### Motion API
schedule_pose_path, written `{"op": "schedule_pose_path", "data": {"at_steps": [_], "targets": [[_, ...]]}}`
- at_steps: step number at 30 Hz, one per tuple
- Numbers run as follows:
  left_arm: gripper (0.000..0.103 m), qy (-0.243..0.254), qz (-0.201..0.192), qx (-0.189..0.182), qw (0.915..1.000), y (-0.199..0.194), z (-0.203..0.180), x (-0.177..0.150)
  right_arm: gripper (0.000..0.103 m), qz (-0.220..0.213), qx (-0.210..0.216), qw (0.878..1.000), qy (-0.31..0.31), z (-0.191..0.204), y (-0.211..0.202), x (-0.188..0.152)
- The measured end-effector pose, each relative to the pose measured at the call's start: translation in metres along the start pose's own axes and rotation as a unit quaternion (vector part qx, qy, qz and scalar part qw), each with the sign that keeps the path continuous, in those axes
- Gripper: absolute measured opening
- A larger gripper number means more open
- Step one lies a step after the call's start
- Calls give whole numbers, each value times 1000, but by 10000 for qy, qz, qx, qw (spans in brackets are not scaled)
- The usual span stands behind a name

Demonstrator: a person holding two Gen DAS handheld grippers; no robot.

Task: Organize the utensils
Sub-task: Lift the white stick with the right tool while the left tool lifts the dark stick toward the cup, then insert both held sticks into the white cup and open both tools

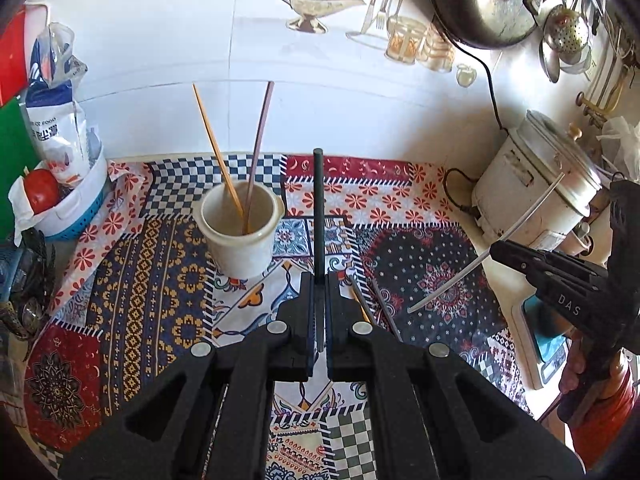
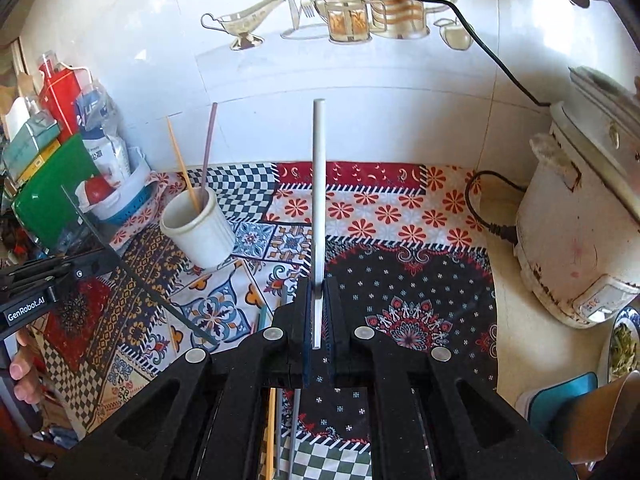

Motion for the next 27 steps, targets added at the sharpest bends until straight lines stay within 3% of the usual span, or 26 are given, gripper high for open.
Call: {"op": "schedule_pose_path", "data": {"at_steps": [27], "targets": [[3,-627,-1058,528,9910,-39,71,91,5,-745,952,9887,-888,101,13,105]]}}
Point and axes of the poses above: each gripper's, at about its wrist camera, not at the fingertips, and y roughly the way its jaws point, z to its left, x to its top, the point moved 10 cm from there along y, roughly the way its jaws point, and after that the axes turned 14 degrees about x, right-handed, at the moved point
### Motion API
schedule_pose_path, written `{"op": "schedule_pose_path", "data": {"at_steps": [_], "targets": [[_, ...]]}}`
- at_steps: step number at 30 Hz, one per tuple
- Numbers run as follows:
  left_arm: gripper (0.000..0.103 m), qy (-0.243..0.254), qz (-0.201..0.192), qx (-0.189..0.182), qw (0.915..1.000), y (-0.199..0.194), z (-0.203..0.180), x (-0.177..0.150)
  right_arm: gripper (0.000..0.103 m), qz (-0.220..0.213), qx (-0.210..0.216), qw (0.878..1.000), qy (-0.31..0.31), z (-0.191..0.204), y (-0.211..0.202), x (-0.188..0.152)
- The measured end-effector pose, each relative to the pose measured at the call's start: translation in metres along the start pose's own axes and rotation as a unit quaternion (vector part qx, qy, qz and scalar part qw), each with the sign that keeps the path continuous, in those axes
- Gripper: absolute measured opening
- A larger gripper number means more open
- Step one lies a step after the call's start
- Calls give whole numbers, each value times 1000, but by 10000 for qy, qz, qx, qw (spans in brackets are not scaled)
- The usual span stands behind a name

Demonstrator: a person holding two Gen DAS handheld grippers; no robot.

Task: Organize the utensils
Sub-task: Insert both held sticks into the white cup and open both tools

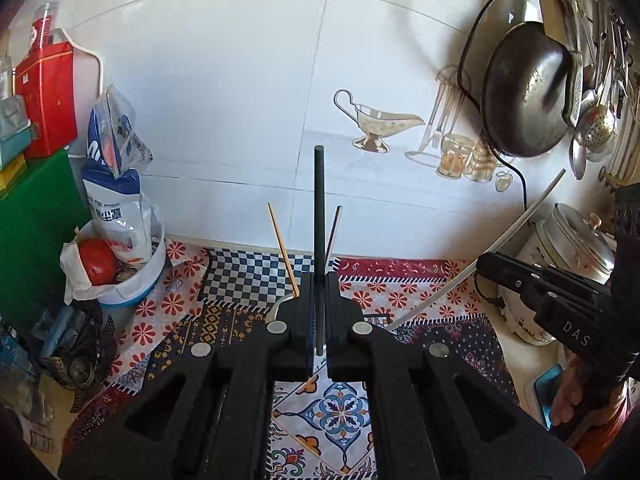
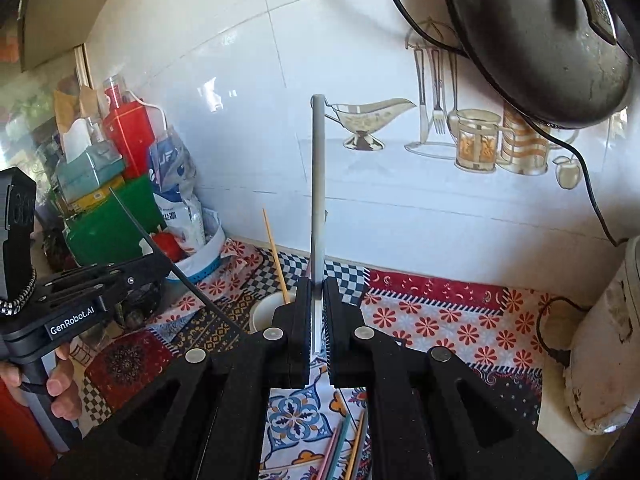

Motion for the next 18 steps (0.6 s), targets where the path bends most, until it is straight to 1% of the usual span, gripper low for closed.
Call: {"op": "schedule_pose_path", "data": {"at_steps": [6,10,14,18], "targets": [[3,-138,-93,146,9998,7,10,14,5,-77,210,9997,-97,8,17,19],[3,-147,-55,248,9996,20,12,17,5,-3,325,9994,-142,12,32,23],[3,-132,102,337,9993,39,12,11,5,194,419,9988,-130,12,55,18],[3,-123,382,375,9985,63,11,-2,5,502,476,9976,-71,9,79,4]]}}
Point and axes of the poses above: each gripper's, at about its wrist camera, not at the fingertips, and y roughly the way its jaws point, z to its left, x to its top, the point moved 10 cm from there along y, roughly the way its jaws point, and after that the axes turned 14 degrees about x, right-handed, at the moved point
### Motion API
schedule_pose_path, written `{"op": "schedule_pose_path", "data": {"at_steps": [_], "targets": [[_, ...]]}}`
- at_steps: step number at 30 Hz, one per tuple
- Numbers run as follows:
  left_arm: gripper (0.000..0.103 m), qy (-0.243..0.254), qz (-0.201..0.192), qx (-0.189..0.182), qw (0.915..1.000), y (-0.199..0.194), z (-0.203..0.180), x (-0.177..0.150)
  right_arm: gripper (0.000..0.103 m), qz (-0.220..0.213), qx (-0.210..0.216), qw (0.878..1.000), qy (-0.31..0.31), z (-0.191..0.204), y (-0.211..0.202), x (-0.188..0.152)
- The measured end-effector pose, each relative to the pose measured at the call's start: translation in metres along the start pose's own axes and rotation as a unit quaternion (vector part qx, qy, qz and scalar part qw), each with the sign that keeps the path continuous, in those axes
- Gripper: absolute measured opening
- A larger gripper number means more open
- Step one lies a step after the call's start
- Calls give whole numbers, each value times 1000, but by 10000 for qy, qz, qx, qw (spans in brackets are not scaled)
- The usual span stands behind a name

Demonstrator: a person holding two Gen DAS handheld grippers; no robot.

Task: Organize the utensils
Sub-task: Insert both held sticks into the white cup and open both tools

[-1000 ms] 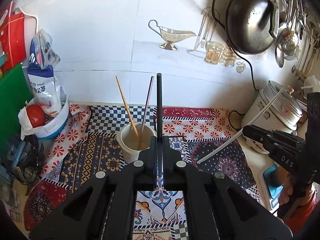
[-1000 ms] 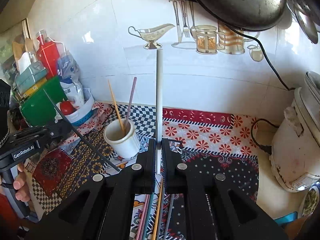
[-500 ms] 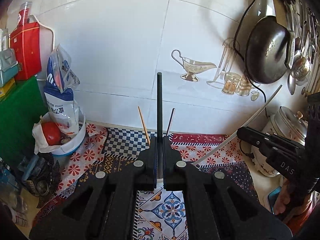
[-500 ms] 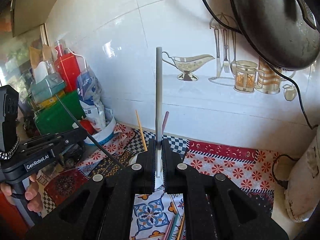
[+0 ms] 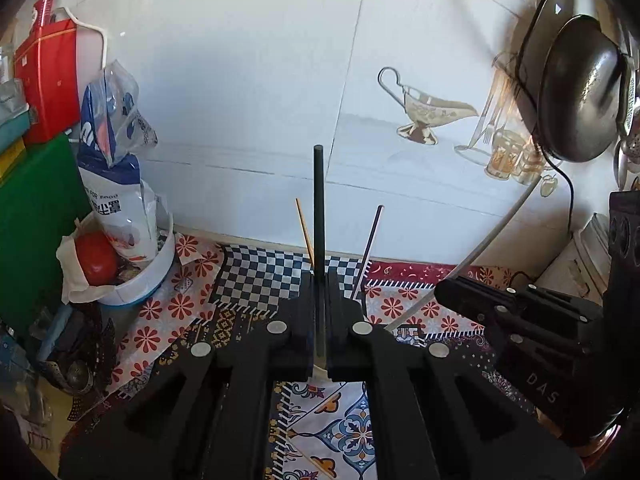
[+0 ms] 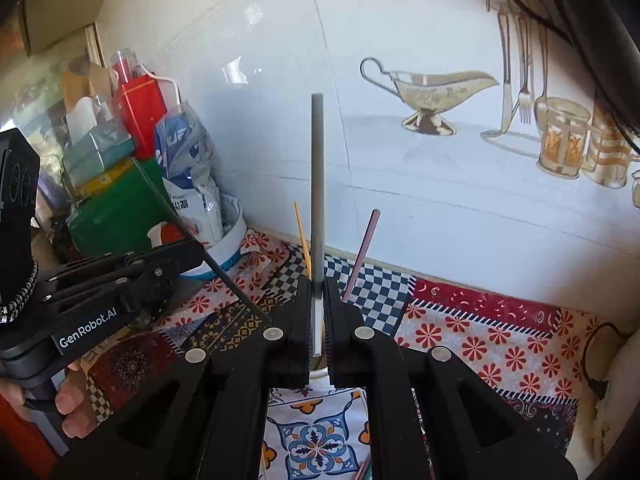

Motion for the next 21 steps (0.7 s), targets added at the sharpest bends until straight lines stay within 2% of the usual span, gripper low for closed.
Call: {"op": "schedule_pose_path", "data": {"at_steps": [6,15,21], "targets": [[3,15,410,-5,9992,28,-3,-20,5,458,2,9989,35,-9,26,-22],[3,95,825,-8,9965,42,-4,-38,5,955,-109,9953,115,-24,47,-44],[3,167,734,93,9971,34,-4,-37,6,1134,-127,9934,136,-20,46,-49]]}}
Point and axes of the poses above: each gripper's, at about its wrist camera, not at the fingertips, and y roughly the way its jaws point, z to its left, x to its top, the point moved 10 cm from there along y, roughly the way its jaws point, and after that the axes turned 14 degrees about x, right-handed, at the moved point
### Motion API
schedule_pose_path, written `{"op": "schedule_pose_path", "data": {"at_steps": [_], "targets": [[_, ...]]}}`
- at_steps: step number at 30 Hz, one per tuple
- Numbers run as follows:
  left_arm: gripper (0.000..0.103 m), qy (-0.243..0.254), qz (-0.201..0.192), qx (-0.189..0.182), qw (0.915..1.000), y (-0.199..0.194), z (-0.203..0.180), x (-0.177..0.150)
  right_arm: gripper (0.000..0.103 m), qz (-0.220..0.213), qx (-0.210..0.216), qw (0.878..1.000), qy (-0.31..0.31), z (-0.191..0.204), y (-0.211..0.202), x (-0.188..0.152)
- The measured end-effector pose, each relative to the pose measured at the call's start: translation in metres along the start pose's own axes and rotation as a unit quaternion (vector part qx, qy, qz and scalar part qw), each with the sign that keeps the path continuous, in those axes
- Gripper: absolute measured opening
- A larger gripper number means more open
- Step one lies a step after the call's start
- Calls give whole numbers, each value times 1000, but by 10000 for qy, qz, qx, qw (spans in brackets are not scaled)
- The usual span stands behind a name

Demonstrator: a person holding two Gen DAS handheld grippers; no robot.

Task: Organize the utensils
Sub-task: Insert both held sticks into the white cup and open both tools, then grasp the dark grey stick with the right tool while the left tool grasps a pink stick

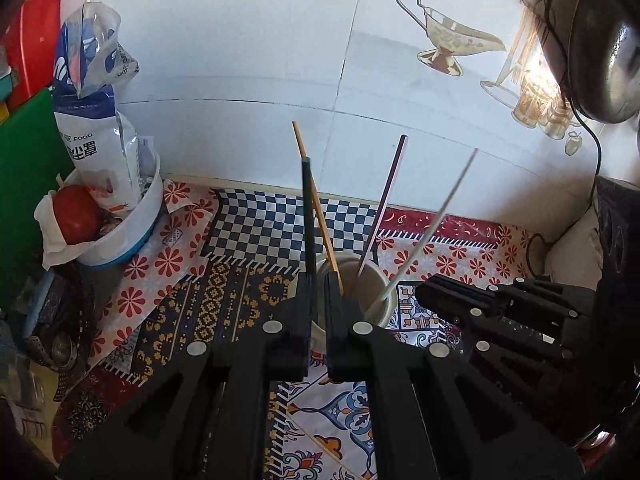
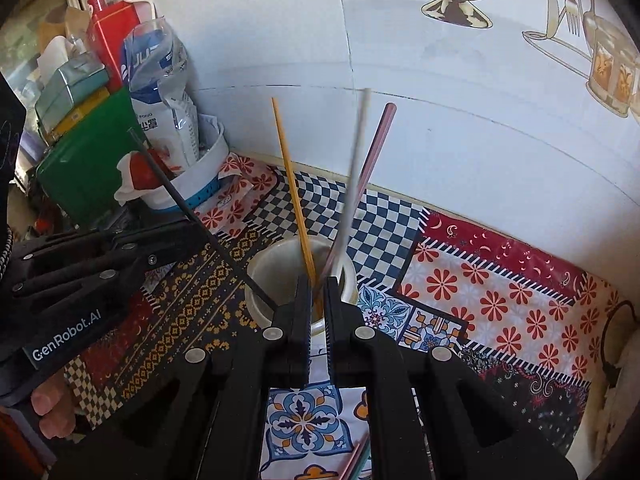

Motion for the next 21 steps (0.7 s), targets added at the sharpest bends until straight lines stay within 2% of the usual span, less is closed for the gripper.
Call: {"op": "schedule_pose_path", "data": {"at_steps": [4,6,13,17,21], "targets": [[4,-57,-67,16,10000,-9,2,2,7,29,-79,9999,-115,4,-8,-3],[9,-62,-111,56,9999,-14,4,2,10,6,-129,9997,-195,7,-13,-4],[34,-57,-173,107,9998,-28,5,-8,36,-192,-498,9977,-410,8,-39,-11],[42,-60,-96,42,9999,-32,1,-20,37,-255,-706,9964,-396,2,-54,-20],[44,13,103,-44,9999,-28,-7,-37,39,-283,-824,9959,-226,-8,-70,-34]]}}
Point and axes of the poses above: each gripper's, at about its wrist camera, not at the fingertips, and y roughly the way its jaws point, z to its left, x to its top, the point moved 10 cm from there along y, roughly the way its jaws point, and after that the axes turned 14 degrees about x, right-handed, at the moved point
